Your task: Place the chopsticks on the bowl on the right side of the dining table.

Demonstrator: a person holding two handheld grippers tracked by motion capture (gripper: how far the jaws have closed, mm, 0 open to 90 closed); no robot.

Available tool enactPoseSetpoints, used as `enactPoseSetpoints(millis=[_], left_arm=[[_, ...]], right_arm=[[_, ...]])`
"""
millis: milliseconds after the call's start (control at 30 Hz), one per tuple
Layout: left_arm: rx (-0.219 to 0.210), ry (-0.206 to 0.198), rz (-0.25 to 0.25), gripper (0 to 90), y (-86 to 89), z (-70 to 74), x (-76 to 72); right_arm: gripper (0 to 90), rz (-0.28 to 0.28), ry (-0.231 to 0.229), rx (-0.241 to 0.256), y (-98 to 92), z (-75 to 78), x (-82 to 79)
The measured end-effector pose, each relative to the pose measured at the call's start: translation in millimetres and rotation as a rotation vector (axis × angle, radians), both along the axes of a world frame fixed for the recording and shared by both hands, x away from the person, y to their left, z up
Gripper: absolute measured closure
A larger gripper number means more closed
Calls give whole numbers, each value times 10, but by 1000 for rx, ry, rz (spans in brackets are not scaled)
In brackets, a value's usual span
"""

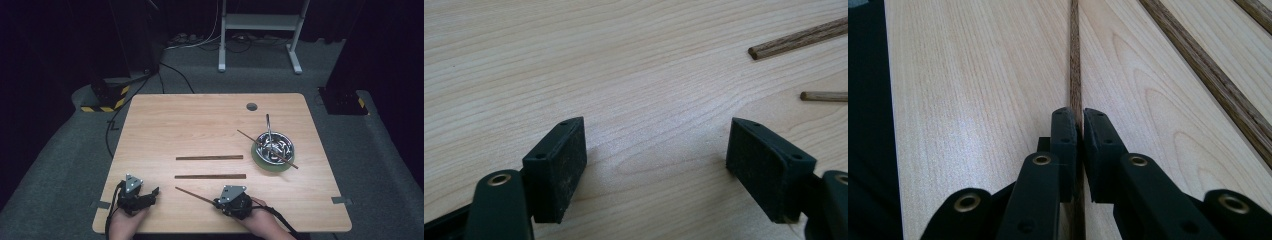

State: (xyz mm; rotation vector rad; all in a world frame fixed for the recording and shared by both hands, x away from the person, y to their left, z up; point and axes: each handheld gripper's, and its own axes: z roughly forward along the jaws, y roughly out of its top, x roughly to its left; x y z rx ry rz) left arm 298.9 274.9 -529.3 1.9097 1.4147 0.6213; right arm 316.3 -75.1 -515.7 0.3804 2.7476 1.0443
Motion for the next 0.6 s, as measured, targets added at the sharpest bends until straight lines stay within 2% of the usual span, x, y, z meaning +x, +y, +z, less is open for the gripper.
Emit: enactPoseSetpoints(millis=[133,233,267,333,367,467,600], left_arm=[[3,-4,18,277,11,2,-2],[-11,-7,38,292,13,-1,1],[-9,-7,39,292,13,-1,2],[4,-5,24,284,19,2,6],[-11,0,19,254,10,-2,13],[-9,2,12,217,8,-3,24],[15,5,8,188,-11,-3,31]], right_arm=[[834,11,-5,4,-5,-3,9],[837,-9,-11,-2,3,0,5],[838,-26,-25,1,5,-5,1],[838,-22,-30,-4,4,-2,5],[838,-12,-47,-6,-5,40,21],[838,-4,-59,18,-42,122,44],[837,-36,-81,63,-134,251,20]])
